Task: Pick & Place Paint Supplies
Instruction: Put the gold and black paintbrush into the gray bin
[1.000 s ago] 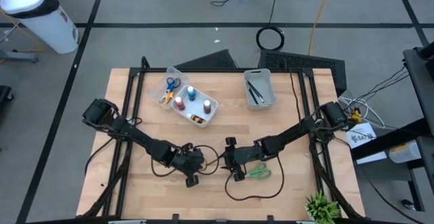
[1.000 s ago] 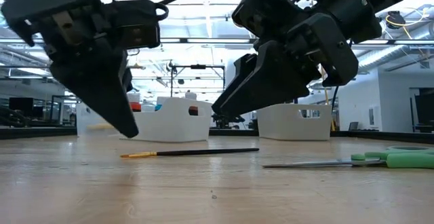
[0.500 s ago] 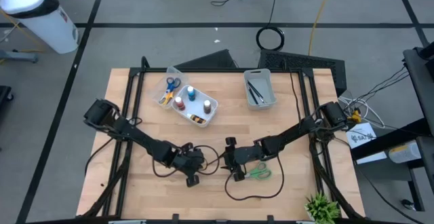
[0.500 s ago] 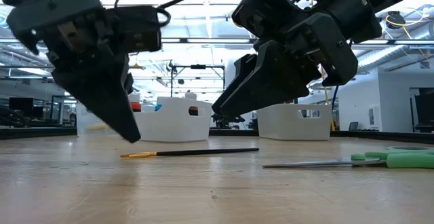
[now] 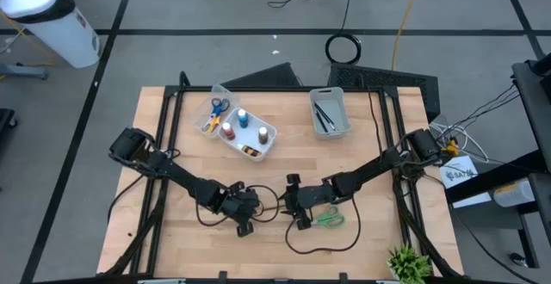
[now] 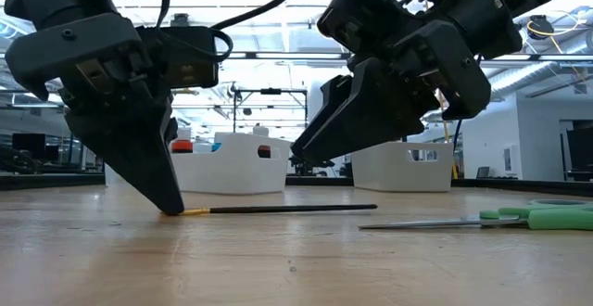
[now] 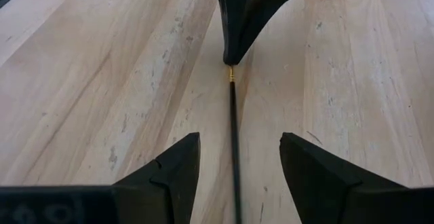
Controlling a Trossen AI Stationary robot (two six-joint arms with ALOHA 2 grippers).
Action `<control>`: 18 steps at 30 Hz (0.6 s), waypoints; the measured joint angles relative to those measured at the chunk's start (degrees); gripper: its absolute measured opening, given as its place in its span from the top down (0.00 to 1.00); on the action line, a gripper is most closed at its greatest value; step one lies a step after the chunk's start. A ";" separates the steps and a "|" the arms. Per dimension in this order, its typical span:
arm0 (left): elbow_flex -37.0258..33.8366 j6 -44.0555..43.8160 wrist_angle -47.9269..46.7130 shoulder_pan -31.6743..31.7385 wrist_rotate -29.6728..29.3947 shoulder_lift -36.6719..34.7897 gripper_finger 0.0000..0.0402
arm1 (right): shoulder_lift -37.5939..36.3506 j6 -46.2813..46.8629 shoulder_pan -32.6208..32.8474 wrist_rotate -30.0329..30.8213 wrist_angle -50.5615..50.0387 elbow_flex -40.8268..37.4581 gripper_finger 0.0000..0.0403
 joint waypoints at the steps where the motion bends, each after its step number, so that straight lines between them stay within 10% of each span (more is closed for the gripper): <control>1: 0.06 -0.09 0.00 0.00 -0.03 0.27 0.98 | 0.00 0.00 0.00 0.00 -0.06 0.00 0.53; 18: -0.05 -1.34 -3.27 0.11 0.02 0.57 0.98 | -8.49 19.09 -1.70 -0.17 -23.19 -1.24 0.55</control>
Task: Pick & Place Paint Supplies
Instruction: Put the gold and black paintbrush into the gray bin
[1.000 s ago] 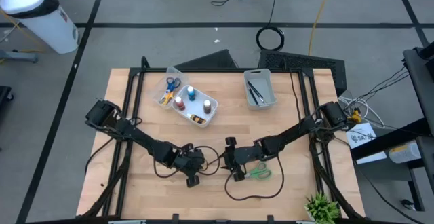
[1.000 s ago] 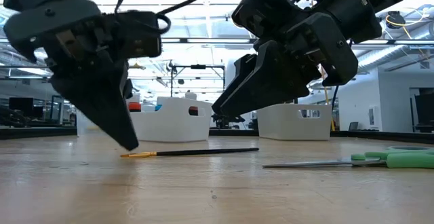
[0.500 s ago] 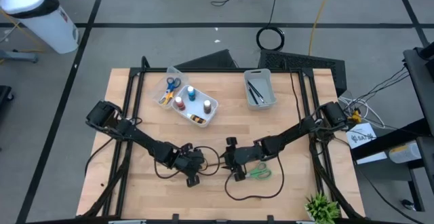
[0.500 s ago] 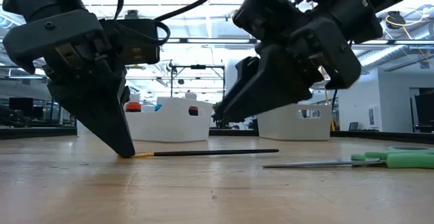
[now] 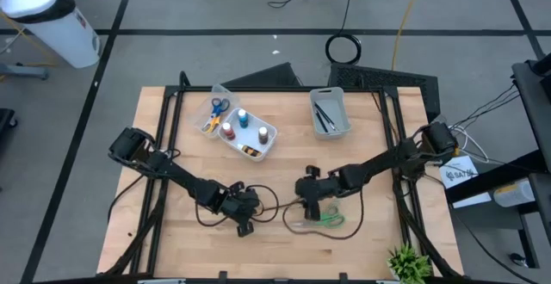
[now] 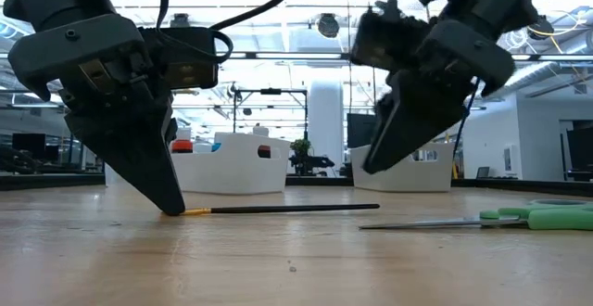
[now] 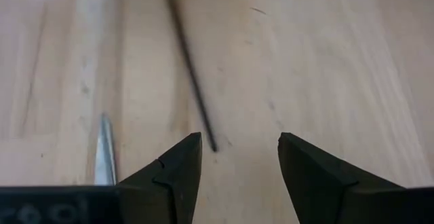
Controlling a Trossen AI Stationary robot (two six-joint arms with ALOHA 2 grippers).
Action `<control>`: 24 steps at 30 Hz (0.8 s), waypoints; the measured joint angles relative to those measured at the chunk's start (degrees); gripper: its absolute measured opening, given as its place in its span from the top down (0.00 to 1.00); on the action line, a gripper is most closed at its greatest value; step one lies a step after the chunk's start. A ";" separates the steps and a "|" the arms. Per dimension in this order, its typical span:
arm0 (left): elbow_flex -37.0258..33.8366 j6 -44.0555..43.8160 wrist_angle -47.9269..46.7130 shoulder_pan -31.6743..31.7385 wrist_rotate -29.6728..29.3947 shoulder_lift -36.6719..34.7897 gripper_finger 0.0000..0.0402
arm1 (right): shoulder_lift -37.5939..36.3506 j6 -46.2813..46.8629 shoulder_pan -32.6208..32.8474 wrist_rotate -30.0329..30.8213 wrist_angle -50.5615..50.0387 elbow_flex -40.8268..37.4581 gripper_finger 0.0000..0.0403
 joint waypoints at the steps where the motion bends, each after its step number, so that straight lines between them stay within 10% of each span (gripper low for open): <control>1: 0.00 0.00 -0.01 0.00 0.00 0.01 0.99 | -0.68 2.81 -0.28 -0.06 0.21 -1.08 0.55; 24: -0.09 -0.98 -0.35 0.03 -0.04 0.61 0.99 | 5.91 25.35 -2.65 -16.03 28.64 -12.31 0.46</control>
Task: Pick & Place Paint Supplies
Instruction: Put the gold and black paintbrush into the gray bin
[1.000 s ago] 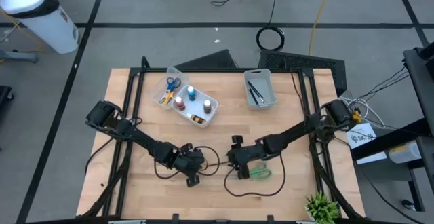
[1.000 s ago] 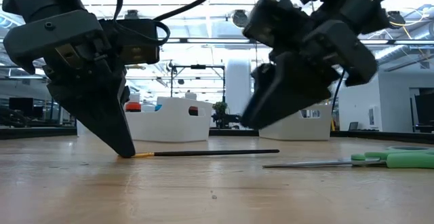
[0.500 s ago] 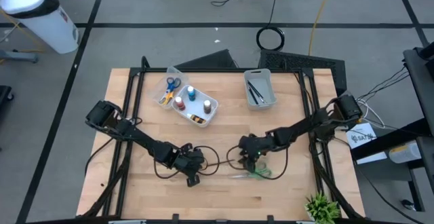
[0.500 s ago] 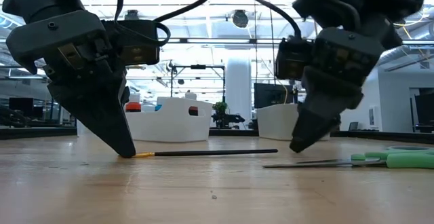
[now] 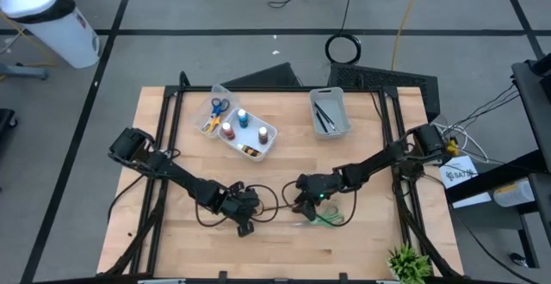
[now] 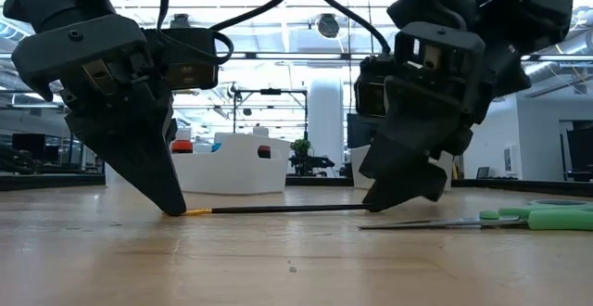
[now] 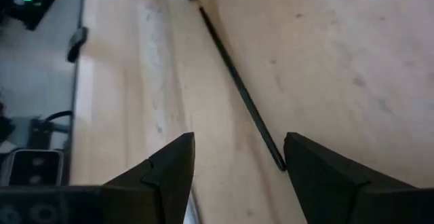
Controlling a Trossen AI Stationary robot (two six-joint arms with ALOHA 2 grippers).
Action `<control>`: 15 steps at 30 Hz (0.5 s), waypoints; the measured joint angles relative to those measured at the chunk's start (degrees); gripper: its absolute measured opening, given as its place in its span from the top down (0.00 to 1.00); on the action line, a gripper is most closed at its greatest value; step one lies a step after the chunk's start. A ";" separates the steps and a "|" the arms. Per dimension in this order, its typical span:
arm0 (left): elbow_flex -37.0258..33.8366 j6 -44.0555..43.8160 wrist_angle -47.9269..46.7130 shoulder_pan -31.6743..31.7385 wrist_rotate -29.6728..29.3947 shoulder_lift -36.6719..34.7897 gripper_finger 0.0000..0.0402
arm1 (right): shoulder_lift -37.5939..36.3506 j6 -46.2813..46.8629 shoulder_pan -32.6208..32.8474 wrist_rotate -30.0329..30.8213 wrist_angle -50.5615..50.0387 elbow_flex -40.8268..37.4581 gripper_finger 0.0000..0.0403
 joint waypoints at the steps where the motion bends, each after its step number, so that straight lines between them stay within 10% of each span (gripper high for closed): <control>1: 0.00 -0.12 0.13 0.02 -0.02 0.39 0.99 | 0.24 0.00 -0.02 -1.08 0.92 0.00 0.47; 10: 0.07 -0.57 0.40 0.19 -0.02 1.14 0.99 | 1.29 -4.06 1.23 -4.33 0.52 0.39 0.47; 15: 0.07 -0.62 0.30 0.23 0.00 1.19 0.98 | 1.31 -18.66 4.75 4.30 0.24 0.37 0.47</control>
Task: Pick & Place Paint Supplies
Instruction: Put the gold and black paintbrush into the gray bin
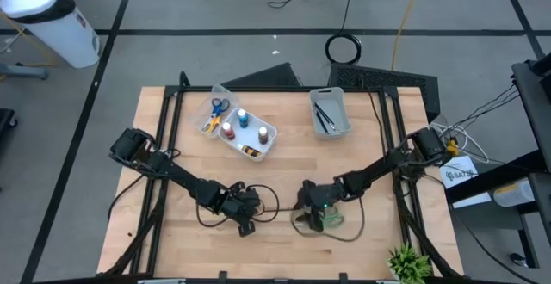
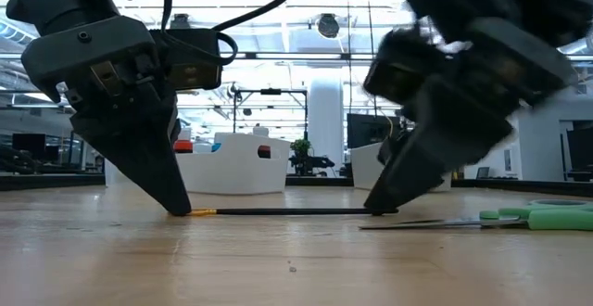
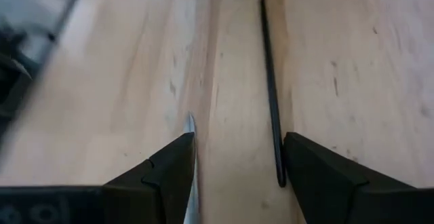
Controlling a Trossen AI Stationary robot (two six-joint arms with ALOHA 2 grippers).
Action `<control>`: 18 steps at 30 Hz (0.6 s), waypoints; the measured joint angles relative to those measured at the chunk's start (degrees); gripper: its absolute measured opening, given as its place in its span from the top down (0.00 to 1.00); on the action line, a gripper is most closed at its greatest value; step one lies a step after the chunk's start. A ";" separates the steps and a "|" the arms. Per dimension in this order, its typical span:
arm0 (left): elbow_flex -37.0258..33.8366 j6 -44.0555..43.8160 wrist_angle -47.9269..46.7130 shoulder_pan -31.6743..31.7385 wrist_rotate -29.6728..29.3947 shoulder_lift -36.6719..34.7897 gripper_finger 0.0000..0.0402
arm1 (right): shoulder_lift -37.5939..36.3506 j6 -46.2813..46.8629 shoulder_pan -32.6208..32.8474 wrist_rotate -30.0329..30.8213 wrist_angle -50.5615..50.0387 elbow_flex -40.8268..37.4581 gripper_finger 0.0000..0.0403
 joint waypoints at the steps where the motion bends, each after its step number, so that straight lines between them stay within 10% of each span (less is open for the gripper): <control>1: 0.00 -0.02 0.00 0.00 0.00 0.00 0.99 | 0.02 -3.77 0.86 2.87 0.02 0.00 0.47; 9: -0.06 -0.17 0.04 0.00 0.02 0.00 0.99 | 0.13 -13.83 3.40 16.93 -6.93 -0.02 0.49; 18: -0.07 -0.04 0.04 0.00 0.17 0.00 0.99 | 5.05 -15.56 1.17 18.67 -9.41 0.01 0.72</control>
